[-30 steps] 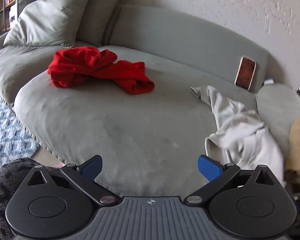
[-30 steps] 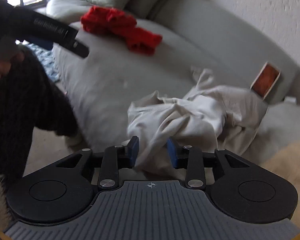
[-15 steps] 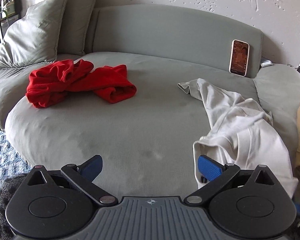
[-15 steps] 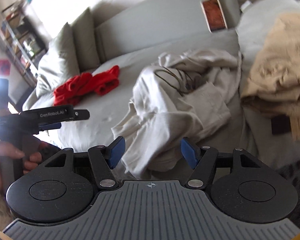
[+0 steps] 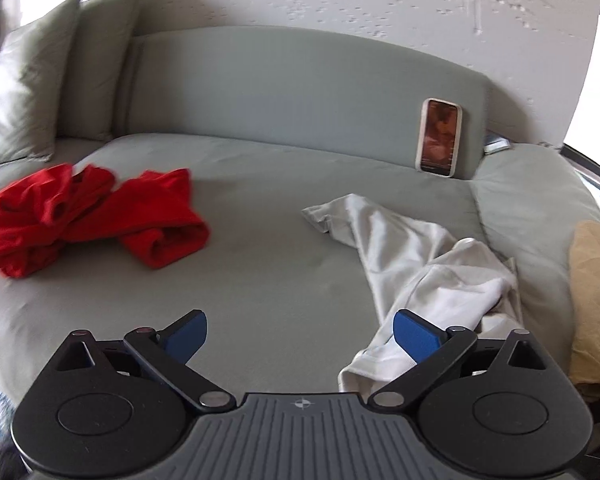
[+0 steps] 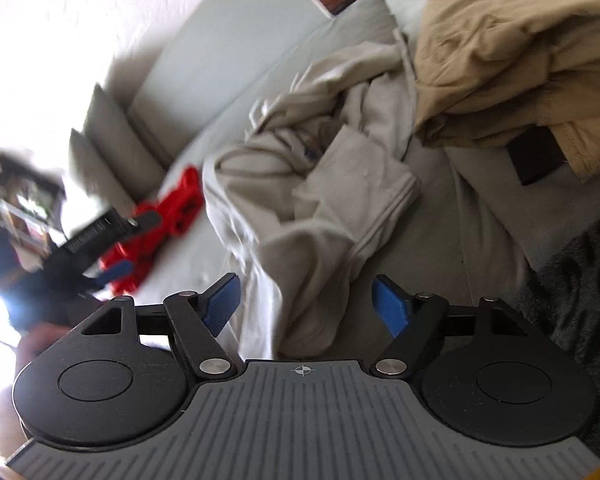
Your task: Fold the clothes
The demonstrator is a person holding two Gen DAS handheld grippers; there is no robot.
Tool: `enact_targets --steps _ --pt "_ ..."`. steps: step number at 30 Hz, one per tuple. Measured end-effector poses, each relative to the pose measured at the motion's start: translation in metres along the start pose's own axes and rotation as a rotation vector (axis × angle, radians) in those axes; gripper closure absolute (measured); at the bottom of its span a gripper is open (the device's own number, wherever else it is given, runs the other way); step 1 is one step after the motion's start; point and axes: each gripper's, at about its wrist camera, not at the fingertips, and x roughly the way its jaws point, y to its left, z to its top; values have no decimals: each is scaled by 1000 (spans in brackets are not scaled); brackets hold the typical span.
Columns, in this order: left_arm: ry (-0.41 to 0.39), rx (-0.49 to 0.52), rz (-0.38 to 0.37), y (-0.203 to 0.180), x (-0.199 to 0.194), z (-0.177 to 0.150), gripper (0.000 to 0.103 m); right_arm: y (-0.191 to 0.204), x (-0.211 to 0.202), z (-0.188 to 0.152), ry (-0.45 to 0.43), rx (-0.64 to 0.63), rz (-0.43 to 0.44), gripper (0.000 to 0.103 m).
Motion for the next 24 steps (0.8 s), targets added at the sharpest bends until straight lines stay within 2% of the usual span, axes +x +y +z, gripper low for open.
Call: enact_targets --steps 2,3,4,7,12,17,20,21,22,24 --pt "15 22 -53 -6 13 9 17 -1 -1 1 -22 16 6 25" --pt "29 40 -81 -11 20 12 30 -1 0 1 -28 21 1 25" --pt "40 64 -111 -16 27 16 37 -2 2 3 -29 23 -6 25" --pt "58 171 -204 -37 52 25 37 -5 9 7 -25 35 -20 25" --pt "105 310 -273 -70 99 35 37 -9 16 8 -21 30 -29 25" --pt "171 332 -389 -89 133 42 35 -11 19 10 -19 20 -37 25" --pt "191 330 -410 -93 137 42 38 -11 22 10 -14 11 -41 25" --pt "197 329 -414 -94 137 42 43 -11 23 11 -12 6 -43 25" --pt "203 327 -418 -95 137 41 60 -10 24 11 -9 2 -46 25" --pt "214 325 -425 -96 137 40 74 -12 25 11 -6 -2 -50 25"
